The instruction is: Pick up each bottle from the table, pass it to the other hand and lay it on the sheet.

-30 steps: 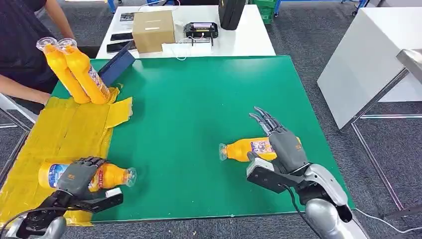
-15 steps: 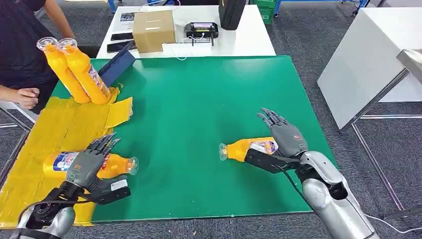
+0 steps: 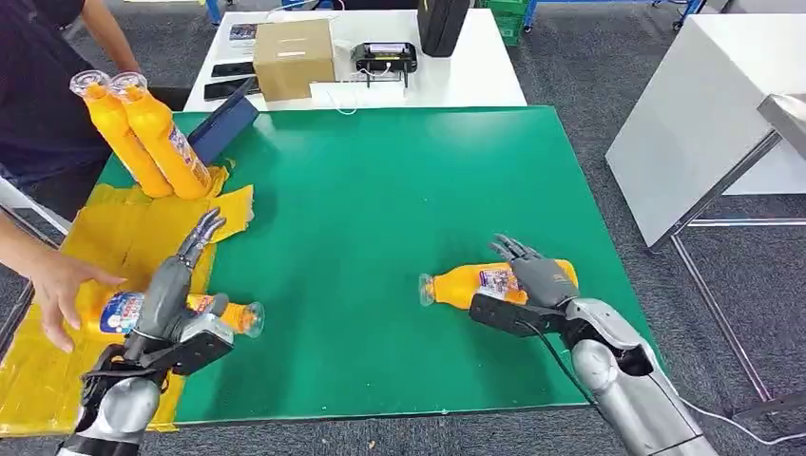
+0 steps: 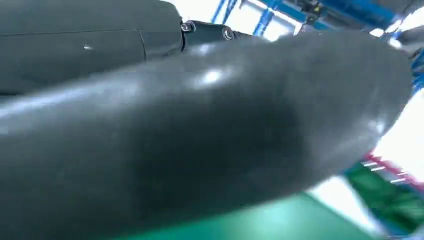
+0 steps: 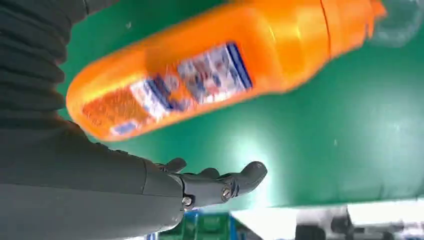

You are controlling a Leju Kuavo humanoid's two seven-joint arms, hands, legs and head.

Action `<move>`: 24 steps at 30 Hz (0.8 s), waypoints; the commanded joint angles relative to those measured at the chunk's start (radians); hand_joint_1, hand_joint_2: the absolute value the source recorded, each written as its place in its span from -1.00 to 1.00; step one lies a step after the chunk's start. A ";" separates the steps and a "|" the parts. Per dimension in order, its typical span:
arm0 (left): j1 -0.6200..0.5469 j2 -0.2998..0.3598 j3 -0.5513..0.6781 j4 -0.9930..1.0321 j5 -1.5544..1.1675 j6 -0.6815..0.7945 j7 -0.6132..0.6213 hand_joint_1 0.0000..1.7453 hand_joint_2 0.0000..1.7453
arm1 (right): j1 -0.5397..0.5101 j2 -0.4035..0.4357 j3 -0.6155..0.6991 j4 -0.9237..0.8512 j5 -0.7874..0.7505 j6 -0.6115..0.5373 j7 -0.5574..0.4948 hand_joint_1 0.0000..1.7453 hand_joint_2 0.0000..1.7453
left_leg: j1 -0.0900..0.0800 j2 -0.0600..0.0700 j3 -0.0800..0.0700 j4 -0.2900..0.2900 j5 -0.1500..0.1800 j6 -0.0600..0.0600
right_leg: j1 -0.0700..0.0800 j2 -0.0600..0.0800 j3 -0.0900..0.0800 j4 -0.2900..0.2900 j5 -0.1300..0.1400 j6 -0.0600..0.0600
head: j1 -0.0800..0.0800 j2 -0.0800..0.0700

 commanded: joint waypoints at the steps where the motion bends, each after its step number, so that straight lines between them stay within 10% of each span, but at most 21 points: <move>1: -0.022 -0.078 0.031 -0.065 0.040 -0.042 -0.016 -1.00 -1.00 | -0.086 -0.055 0.105 0.217 0.052 0.039 0.002 -1.00 1.00 | 0.001 -0.001 0.002 0.000 -0.001 -0.001 | 0.000 0.004 0.002 -0.001 0.000 -0.001 | 0.000 0.000; 24: -0.010 -0.060 0.072 -0.013 0.055 -0.044 -0.039 -1.00 -1.00 | -0.060 -0.064 0.059 0.300 0.251 0.012 0.052 -1.00 1.00 | 0.001 -0.004 0.005 -0.001 -0.001 -0.001 | 0.000 0.004 0.005 -0.002 -0.001 -0.001 | 0.000 0.000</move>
